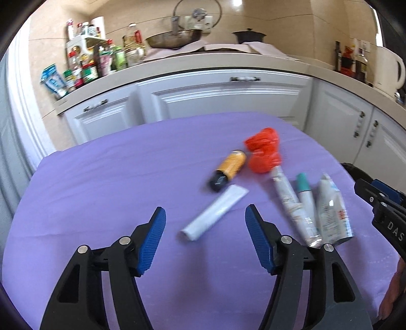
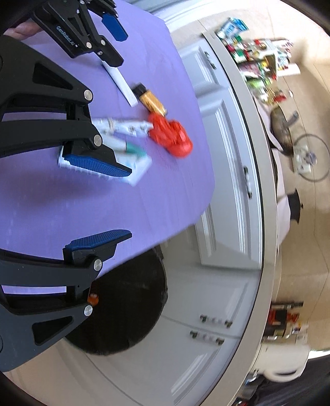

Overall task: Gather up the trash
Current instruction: 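Grasp the white toothpaste tube with the right tool while the left tool grasps the flat white tube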

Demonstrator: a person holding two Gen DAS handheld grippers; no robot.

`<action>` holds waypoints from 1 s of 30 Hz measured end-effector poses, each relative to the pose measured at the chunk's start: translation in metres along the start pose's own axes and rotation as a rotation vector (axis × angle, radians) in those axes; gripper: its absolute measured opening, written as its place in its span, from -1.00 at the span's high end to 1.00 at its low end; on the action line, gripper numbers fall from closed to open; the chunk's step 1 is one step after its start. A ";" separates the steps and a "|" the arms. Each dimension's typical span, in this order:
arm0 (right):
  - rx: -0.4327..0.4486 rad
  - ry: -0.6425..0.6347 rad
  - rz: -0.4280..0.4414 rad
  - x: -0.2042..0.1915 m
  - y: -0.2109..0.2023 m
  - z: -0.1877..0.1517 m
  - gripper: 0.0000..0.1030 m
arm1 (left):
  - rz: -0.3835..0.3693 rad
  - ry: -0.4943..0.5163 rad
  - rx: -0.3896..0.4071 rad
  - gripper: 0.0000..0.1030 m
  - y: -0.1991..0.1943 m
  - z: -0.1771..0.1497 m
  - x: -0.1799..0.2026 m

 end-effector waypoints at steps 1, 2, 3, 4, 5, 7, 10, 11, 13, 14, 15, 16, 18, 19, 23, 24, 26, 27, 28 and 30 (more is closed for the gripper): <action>-0.002 -0.007 0.006 -0.005 0.001 0.000 0.18 | 0.004 -0.004 0.000 -0.26 0.000 0.001 -0.003; -0.007 -0.017 0.015 -0.012 0.003 0.001 0.18 | 0.010 -0.010 0.000 -0.28 0.002 0.002 -0.008; -0.013 -0.024 0.021 -0.017 0.004 0.001 0.18 | 0.013 -0.012 -0.001 -0.30 0.003 0.002 -0.011; -0.019 -0.030 0.027 -0.021 0.006 0.001 0.18 | 0.017 -0.013 -0.001 -0.31 0.003 0.002 -0.015; -0.024 -0.034 0.031 -0.023 0.008 0.001 0.18 | 0.021 -0.012 -0.001 -0.32 0.005 0.003 -0.018; -0.039 -0.039 0.040 -0.028 0.013 0.000 0.17 | 0.027 -0.009 -0.003 -0.33 0.007 0.004 -0.021; -0.073 -0.040 0.056 -0.034 0.020 -0.002 0.17 | 0.029 -0.011 -0.015 -0.35 0.012 0.004 -0.027; -0.082 -0.037 0.064 -0.035 0.022 -0.003 0.17 | 0.030 -0.013 -0.017 -0.35 0.012 0.003 -0.028; -0.097 -0.032 0.072 -0.036 0.025 -0.004 0.17 | 0.028 -0.016 -0.023 -0.36 0.015 0.003 -0.030; -0.104 -0.033 0.073 -0.036 0.026 -0.005 0.17 | 0.024 -0.017 -0.028 -0.36 0.016 0.002 -0.031; -0.110 -0.034 0.076 -0.037 0.027 -0.006 0.18 | 0.020 -0.018 -0.032 -0.36 0.016 0.002 -0.030; -0.114 -0.033 0.079 -0.037 0.027 -0.007 0.19 | 0.015 -0.018 -0.036 -0.36 0.017 0.002 -0.030; -0.122 -0.026 0.082 -0.036 0.028 -0.009 0.44 | 0.006 -0.018 -0.039 -0.36 0.018 0.002 -0.029; -0.129 -0.024 0.087 -0.036 0.029 -0.010 0.47 | 0.004 -0.016 -0.039 -0.36 0.018 0.002 -0.028; -0.127 -0.035 0.087 -0.035 0.029 -0.011 0.60 | -0.008 -0.006 -0.043 -0.36 0.021 0.003 -0.024; -0.123 -0.037 0.086 -0.035 0.028 -0.011 0.65 | -0.008 -0.003 -0.044 -0.36 0.022 0.003 -0.024; -0.114 -0.040 0.079 -0.034 0.026 -0.010 0.69 | -0.011 -0.002 -0.048 -0.36 0.024 0.004 -0.022; -0.110 -0.044 0.076 -0.033 0.025 -0.010 0.72 | -0.013 -0.002 -0.050 -0.36 0.024 0.004 -0.022; -0.105 -0.050 0.069 -0.032 0.024 -0.009 0.73 | -0.017 -0.002 -0.052 -0.36 0.025 0.005 -0.021; -0.098 -0.055 0.057 -0.029 0.022 -0.009 0.78 | -0.031 0.002 -0.061 -0.36 0.026 0.005 -0.018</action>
Point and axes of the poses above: each gripper's, at about its wrist camera, not at the fingertips, and y roughly the way its jaws point, x to its right, z to its top, the point moved 5 cm from there along y, roughly the way its jaws point, and after that the axes turned 15 degrees about -y, right-handed, at the moved point
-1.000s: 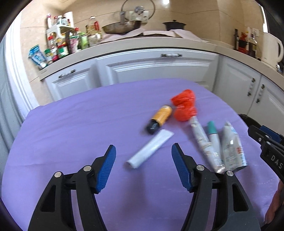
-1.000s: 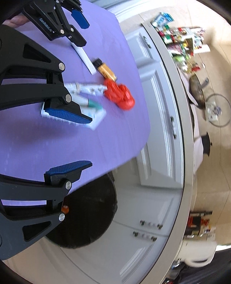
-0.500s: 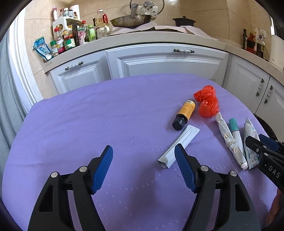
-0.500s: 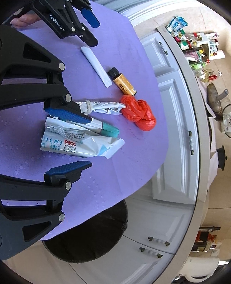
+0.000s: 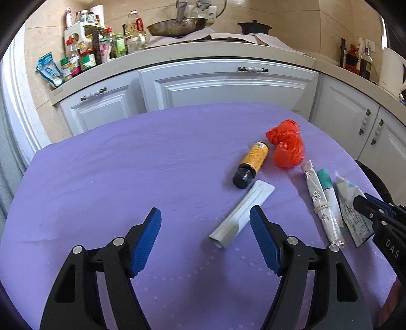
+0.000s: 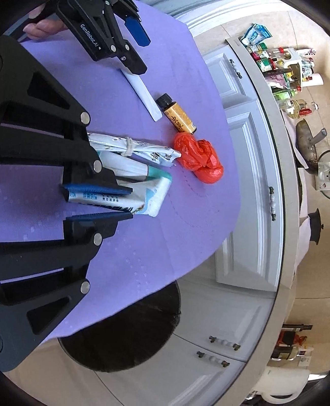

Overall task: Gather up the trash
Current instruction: 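Grasp the white toothpaste tube with the right tool while the left tool grasps the flat white tube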

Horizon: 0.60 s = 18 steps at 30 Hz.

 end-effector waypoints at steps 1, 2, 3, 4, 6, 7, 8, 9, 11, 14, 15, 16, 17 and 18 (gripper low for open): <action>0.003 0.000 -0.006 0.002 -0.001 0.000 0.78 | -0.005 0.002 -0.002 -0.36 0.001 0.000 0.001; 0.005 0.003 -0.016 0.006 -0.002 0.001 0.78 | -0.012 0.010 -0.005 -0.36 0.002 0.000 0.004; 0.006 0.006 -0.020 0.008 -0.002 0.001 0.79 | -0.018 0.017 -0.010 -0.36 0.003 0.000 0.006; 0.007 0.012 -0.025 0.012 -0.003 0.001 0.79 | -0.024 0.025 -0.017 -0.36 0.005 -0.001 0.007; 0.006 0.023 -0.029 0.018 -0.002 0.000 0.79 | -0.045 0.038 -0.044 -0.36 0.011 -0.002 0.012; 0.004 0.029 -0.031 0.021 -0.001 0.000 0.79 | -0.049 0.043 -0.053 -0.36 0.012 -0.003 0.013; 0.002 0.033 -0.032 0.023 -0.001 -0.001 0.79 | -0.052 0.052 -0.068 -0.36 0.016 -0.004 0.015; 0.001 0.037 -0.032 0.025 0.000 -0.001 0.79 | -0.056 0.059 -0.079 -0.35 0.017 -0.006 0.016; 0.001 0.044 -0.030 0.028 0.001 -0.002 0.79 | -0.068 0.071 -0.105 -0.23 0.022 -0.009 0.018; 0.003 0.047 -0.027 0.028 0.002 -0.002 0.79 | -0.077 0.078 -0.134 0.12 0.026 -0.013 0.020; 0.003 0.047 -0.026 0.029 0.001 -0.002 0.79 | -0.075 0.078 -0.136 0.20 0.026 -0.013 0.020; 0.004 0.047 -0.026 0.028 0.001 -0.002 0.79 | -0.074 0.079 -0.134 0.26 0.025 -0.013 0.020; 0.004 0.048 -0.025 0.029 0.001 -0.002 0.79 | -0.079 0.084 -0.132 0.42 0.024 -0.013 0.021; 0.004 0.048 -0.026 0.028 0.001 -0.002 0.79 | -0.082 0.090 -0.133 0.54 0.024 -0.014 0.022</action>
Point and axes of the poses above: each gripper's, at about its wrist camera, not at the fingertips, and y roughly the way its jaws point, x to its right, z to its top, the point moved 5 cm from there along y, roughly the way its jaws point, and after that the axes turned 15 degrees about -y, right-handed, at the moved point
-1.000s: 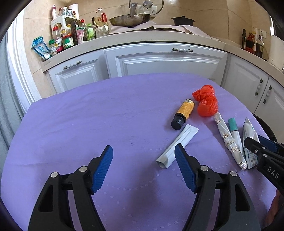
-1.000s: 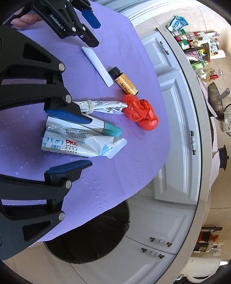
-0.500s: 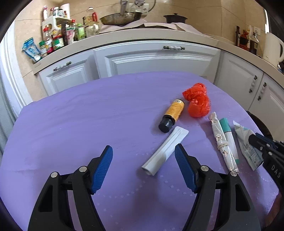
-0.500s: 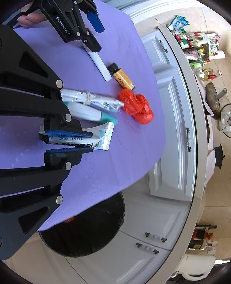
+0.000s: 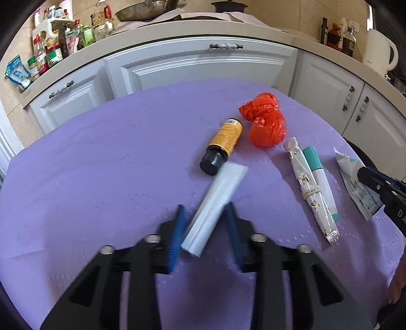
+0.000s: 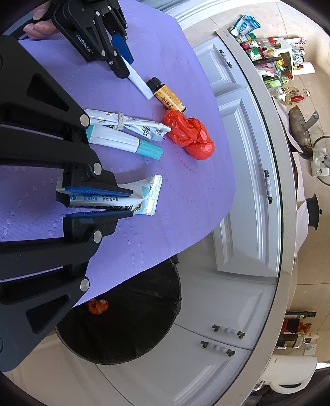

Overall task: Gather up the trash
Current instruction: 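Grasp the white toothpaste tube with the right tool while the left tool grasps the flat white tube, then carry both white tubes over the black bin with both tools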

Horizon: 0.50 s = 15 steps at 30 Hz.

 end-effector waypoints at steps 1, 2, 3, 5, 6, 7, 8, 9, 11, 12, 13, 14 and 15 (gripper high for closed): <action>0.000 0.000 0.000 0.000 0.000 0.000 0.79 | 0.003 0.012 0.002 0.57 -0.001 -0.001 0.002; 0.000 0.000 0.000 0.000 0.000 0.000 0.79 | 0.003 0.022 0.004 0.68 -0.001 -0.002 0.003; 0.001 0.000 -0.001 0.000 0.000 0.000 0.79 | 0.003 0.029 0.005 0.69 -0.002 -0.003 0.004; 0.001 0.001 -0.001 0.000 -0.001 0.000 0.79 | 0.002 0.043 0.008 0.73 -0.003 -0.005 0.005; 0.003 0.002 -0.002 0.001 -0.001 0.000 0.79 | 0.000 0.046 0.009 0.74 -0.004 -0.005 0.006; 0.004 0.004 -0.003 0.001 -0.002 -0.001 0.79 | -0.005 0.047 0.012 0.75 -0.005 -0.006 0.007; 0.006 0.006 -0.004 0.001 -0.003 -0.001 0.79 | -0.012 0.045 0.016 0.75 -0.008 -0.007 0.007; 0.009 0.008 -0.006 0.002 -0.004 -0.002 0.80 | -0.015 0.042 0.018 0.76 -0.009 -0.007 0.008; 0.016 0.013 -0.008 0.003 -0.008 -0.002 0.80 | -0.023 0.031 0.027 0.76 -0.012 -0.007 0.007; 0.020 0.015 -0.009 0.003 -0.009 -0.002 0.80 | -0.026 0.023 0.034 0.77 -0.015 -0.008 0.007; 0.025 0.018 -0.011 0.004 -0.011 -0.002 0.80 | -0.028 0.016 0.040 0.77 -0.017 -0.008 0.006; 0.031 0.021 -0.012 0.005 -0.014 -0.003 0.80 | -0.030 0.009 0.044 0.77 -0.020 -0.008 0.006; 0.036 0.023 -0.013 0.005 -0.016 -0.003 0.80 | -0.034 0.002 0.048 0.77 -0.022 -0.008 0.006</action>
Point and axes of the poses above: each gripper's, at about its wrist camera, not at the fingertips, and y roughly the way its jaws point, x to its right, z to its top, the point moved 5 cm from there along y, roughly the way its jaws point, and after that the axes turned 15 degrees about -y, right-handed, at the moved point
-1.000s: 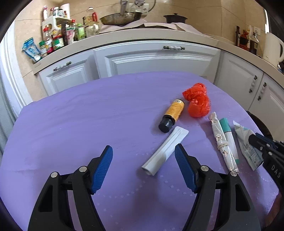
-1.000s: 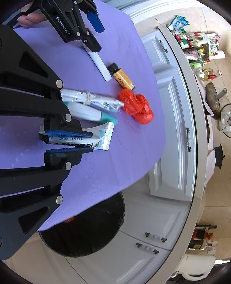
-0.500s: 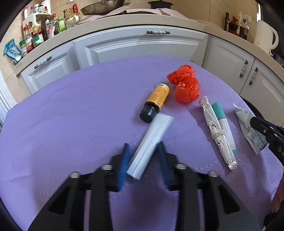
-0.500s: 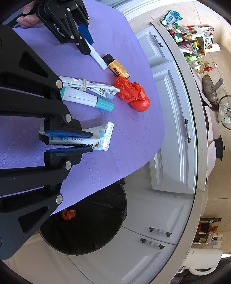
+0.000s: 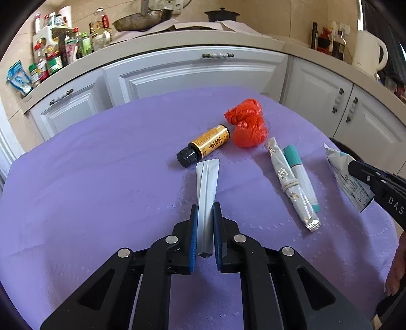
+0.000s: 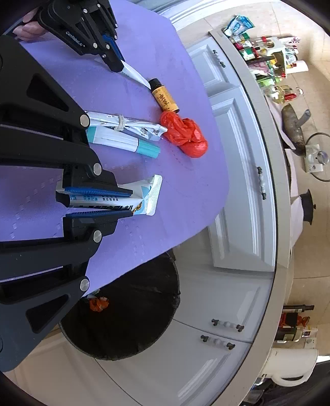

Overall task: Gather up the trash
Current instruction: 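Carry both white tubes over the black bin with both tools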

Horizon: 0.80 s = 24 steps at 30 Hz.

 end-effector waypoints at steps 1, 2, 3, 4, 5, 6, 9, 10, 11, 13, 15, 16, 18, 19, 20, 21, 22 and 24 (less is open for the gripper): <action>0.007 0.003 -0.002 0.001 -0.003 0.000 0.80 | -0.005 -0.007 0.005 0.77 -0.003 0.000 0.001; 0.012 0.005 -0.004 0.002 -0.005 0.001 0.80 | -0.013 -0.011 0.013 0.77 -0.007 0.001 0.001; 0.018 0.008 -0.007 0.003 -0.008 0.001 0.80 | -0.017 -0.018 0.024 0.77 -0.011 0.003 0.002; 0.023 0.010 -0.010 0.004 -0.011 0.002 0.80 | -0.021 -0.022 0.032 0.77 -0.013 0.004 0.003; 0.030 0.014 -0.014 0.006 -0.014 0.002 0.80 | -0.028 -0.028 0.044 0.77 -0.018 0.004 0.005; 0.037 0.018 -0.018 0.008 -0.017 0.002 0.80 | -0.034 -0.035 0.055 0.77 -0.023 0.006 0.007; 0.056 0.029 -0.033 0.015 -0.027 0.003 0.80 | -0.051 -0.051 0.082 0.77 -0.032 0.010 0.014; 0.065 0.033 -0.042 0.018 -0.031 0.003 0.80 | -0.058 -0.057 0.089 0.77 -0.034 0.011 0.016; 0.071 0.037 -0.048 0.021 -0.034 0.003 0.80 | -0.067 -0.066 0.098 0.77 -0.037 0.013 0.018; 0.088 0.046 -0.067 0.029 -0.042 0.004 0.80 | -0.080 -0.076 0.113 0.77 -0.042 0.015 0.022; 0.101 0.055 -0.083 0.036 -0.048 0.003 0.80 | -0.092 -0.075 0.132 0.77 -0.048 0.018 0.029; 0.107 0.059 -0.092 0.039 -0.051 0.004 0.80 | -0.098 -0.073 0.138 0.77 -0.049 0.019 0.032; 0.121 0.068 -0.114 0.049 -0.059 0.003 0.80 | -0.117 -0.066 0.150 0.77 -0.054 0.021 0.042; 0.126 0.071 -0.123 0.052 -0.061 0.003 0.80 | -0.124 -0.063 0.156 0.77 -0.056 0.021 0.046; 0.133 0.076 -0.137 0.058 -0.065 0.002 0.80 | -0.132 -0.055 0.162 0.77 -0.058 0.022 0.052; 0.139 0.079 -0.147 0.062 -0.068 0.002 0.80 | -0.138 -0.049 0.168 0.77 -0.059 0.023 0.057; 0.144 0.083 -0.156 0.067 -0.071 0.002 0.80 | -0.146 -0.046 0.173 0.77 -0.061 0.023 0.062; 0.158 0.095 -0.180 0.078 -0.078 0.002 0.80 | -0.165 -0.038 0.184 0.77 -0.064 0.025 0.075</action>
Point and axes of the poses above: each gripper's, at about its wrist camera, not at the fingertips, and y roughly the way its jaws point, x to its right, z to its top, the point moved 5 cm from there along y, roughly the way its jaws point, and after that the axes turned 15 degrees about -y, right-handed, at the moved point
